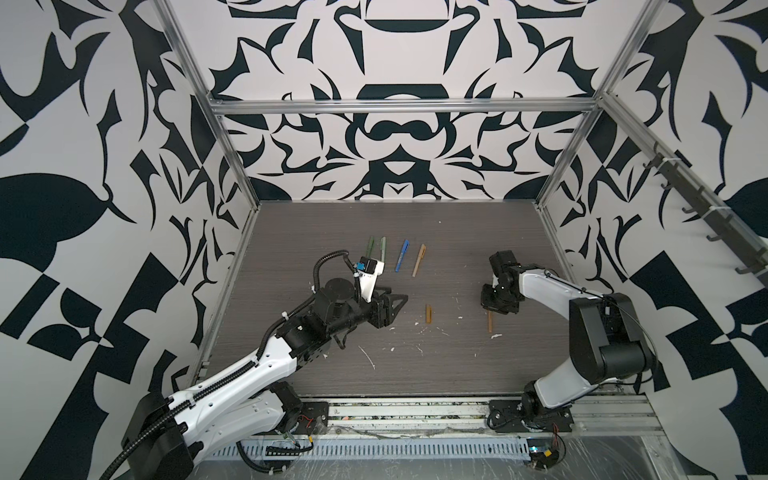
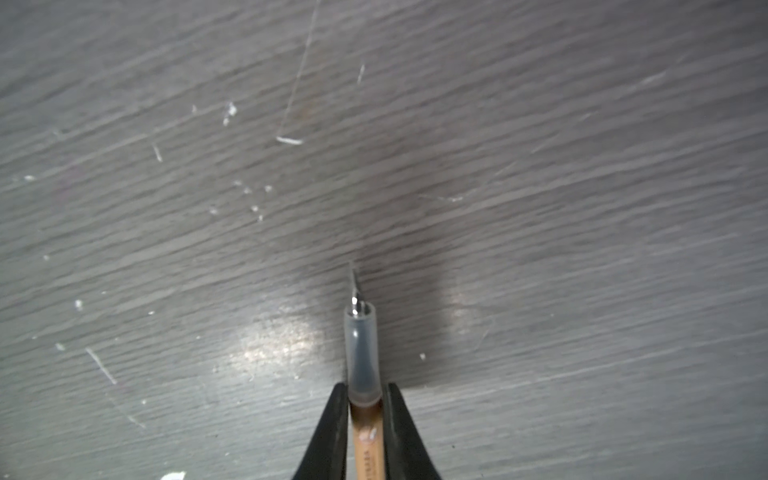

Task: Insert the pens into the pen caps
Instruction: 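Lift the fountain pen with the right gripper toward the left gripper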

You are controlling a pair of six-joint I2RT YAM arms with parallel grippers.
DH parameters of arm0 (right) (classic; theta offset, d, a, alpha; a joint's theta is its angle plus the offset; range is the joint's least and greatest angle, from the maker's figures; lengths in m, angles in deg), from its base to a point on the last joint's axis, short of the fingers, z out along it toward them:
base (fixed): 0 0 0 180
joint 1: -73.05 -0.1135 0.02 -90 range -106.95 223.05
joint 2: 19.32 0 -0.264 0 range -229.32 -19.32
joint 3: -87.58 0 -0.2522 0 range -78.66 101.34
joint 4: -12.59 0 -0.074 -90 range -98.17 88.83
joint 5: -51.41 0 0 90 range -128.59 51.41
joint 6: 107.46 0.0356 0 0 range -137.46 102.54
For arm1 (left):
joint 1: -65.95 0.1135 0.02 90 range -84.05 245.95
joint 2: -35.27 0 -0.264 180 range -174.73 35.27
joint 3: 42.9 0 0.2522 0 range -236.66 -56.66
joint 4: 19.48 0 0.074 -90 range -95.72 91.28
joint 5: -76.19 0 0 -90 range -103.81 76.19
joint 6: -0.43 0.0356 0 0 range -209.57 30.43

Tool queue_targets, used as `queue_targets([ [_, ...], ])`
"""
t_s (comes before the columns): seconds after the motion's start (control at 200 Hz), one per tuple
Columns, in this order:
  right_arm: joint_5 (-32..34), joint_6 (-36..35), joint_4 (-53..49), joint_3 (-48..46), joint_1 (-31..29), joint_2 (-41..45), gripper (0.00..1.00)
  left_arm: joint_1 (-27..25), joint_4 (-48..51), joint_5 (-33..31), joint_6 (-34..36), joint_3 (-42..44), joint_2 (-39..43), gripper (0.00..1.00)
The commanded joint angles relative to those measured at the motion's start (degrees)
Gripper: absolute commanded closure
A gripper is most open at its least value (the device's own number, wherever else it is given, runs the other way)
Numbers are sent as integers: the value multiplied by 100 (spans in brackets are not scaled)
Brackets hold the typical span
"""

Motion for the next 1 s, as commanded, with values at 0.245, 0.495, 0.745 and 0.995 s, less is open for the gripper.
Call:
queue_targets([
  [0.245, -42, 62, 100, -150, -1, -15, 90, 17, -105, 248, -87, -38, 73, 34],
  [0.495, -137, 59, 120, -118, 4, -213, 83, 17, -527, 243, -242, 288, 248, 19],
  [0.745, -218, 74, 166, -79, 7, -322, 84, 17, -284, 377, -197, 184, 306, 18],
  [0.995, -339, 71, 76, -30, 0, 147, 88, 18, -306, 494, -177, 111, 191, 18],
])
